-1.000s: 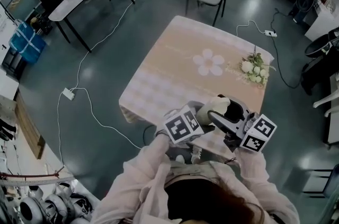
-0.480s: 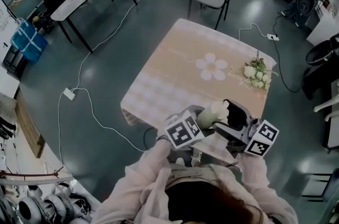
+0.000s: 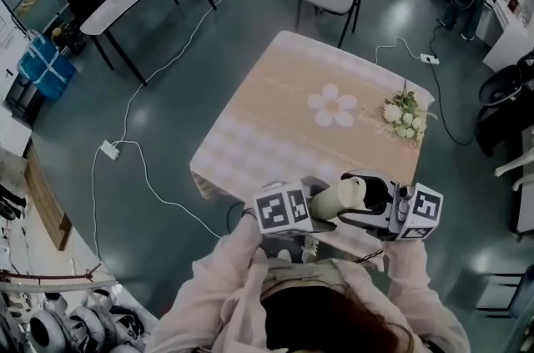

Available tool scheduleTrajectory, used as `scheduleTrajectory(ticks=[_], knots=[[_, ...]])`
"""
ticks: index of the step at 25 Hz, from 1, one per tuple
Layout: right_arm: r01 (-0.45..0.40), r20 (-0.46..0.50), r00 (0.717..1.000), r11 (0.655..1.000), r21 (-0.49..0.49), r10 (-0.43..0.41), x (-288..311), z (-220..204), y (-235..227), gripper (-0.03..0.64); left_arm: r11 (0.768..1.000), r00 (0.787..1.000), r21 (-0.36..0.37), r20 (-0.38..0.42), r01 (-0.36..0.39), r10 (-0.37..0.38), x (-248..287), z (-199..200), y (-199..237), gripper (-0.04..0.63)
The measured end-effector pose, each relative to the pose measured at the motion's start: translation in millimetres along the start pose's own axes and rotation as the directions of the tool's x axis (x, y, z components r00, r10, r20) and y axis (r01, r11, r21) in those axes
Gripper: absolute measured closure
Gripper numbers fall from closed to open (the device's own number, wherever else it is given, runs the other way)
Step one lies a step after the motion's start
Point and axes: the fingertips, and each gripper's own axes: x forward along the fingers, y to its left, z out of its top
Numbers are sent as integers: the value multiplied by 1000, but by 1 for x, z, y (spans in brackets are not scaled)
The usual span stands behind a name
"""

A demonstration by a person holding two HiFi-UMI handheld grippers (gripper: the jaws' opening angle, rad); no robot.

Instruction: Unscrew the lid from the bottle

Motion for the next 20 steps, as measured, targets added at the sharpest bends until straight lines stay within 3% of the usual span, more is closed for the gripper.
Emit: scheduleTrajectory(ticks=[2, 4, 6, 8, 9, 11, 13, 15, 16, 18, 20], knots=[[112, 15, 994, 994, 17, -112, -2, 4, -13, 270, 996, 997, -37, 12, -78, 79, -2, 1, 12, 279], [237, 41, 970, 970, 57, -239, -4, 10, -24, 209, 976, 979, -79, 3, -201, 202, -4, -1, 32, 279], [317, 64, 944, 942, 115, -325, -5, 14, -32, 211, 952, 956, -91, -29, -293, 292, -4, -5, 47, 279], [352, 40, 932, 928, 117, -359, -4, 10, -37, 271, 947, 950, -74, -54, -312, 309, -2, -8, 49, 279], [348, 22, 936, 933, 94, -351, -3, 7, -36, 319, 952, 953, -62, -60, -301, 297, 0, -9, 46, 279], [276, -1, 961, 961, 36, -276, -3, 4, -26, 321, 969, 968, -31, -64, -246, 244, 2, -9, 36, 279], [132, -17, 991, 990, -42, -133, -2, 5, -9, 321, 989, 987, 18, -66, -144, 145, 2, -9, 21, 279], [-5, -26, 1000, 995, -96, 3, -2, 6, 6, 321, 998, 997, 50, -69, -41, 44, 1, -9, 6, 279], [-31, -21, 999, 995, -95, 29, -2, 7, 7, 320, 999, 998, 50, -62, -17, 21, 1, -8, 2, 279], [28, 3, 1000, 998, -53, -28, -4, 8, -2, 305, 999, 998, 18, -30, -46, 47, 0, -5, 7, 279], [154, 21, 988, 988, -2, -154, -6, 8, -15, 231, 990, 991, -41, -5, -137, 136, -3, -5, 21, 279]])
